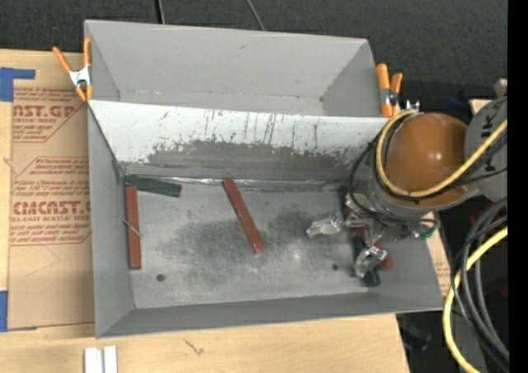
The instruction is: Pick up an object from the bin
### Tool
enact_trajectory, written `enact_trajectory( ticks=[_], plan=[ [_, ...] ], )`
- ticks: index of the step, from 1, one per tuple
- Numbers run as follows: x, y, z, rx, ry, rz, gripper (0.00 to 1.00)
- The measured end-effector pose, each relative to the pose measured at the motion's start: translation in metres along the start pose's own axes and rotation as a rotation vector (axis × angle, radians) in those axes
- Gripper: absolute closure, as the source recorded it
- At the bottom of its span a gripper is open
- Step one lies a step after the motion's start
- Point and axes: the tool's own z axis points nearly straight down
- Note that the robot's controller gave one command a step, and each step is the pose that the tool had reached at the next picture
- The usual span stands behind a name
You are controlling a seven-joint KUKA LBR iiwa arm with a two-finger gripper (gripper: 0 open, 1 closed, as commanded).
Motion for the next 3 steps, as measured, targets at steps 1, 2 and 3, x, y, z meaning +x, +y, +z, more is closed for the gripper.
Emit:
enact_trajectory(
  ticks=[1, 2, 3],
  plan=[
    [0.0001, 0.0001, 0.0001, 0.000, 0.001, -0.002, 0.00],
    [-0.0048, -0.0077, 0.0025, -0.037, 0.001, -0.176, 0.00],
    [-0.0058, -0.0056, 0.0019, -0.034, -0.001, -0.241, 0.00]
  ],
)
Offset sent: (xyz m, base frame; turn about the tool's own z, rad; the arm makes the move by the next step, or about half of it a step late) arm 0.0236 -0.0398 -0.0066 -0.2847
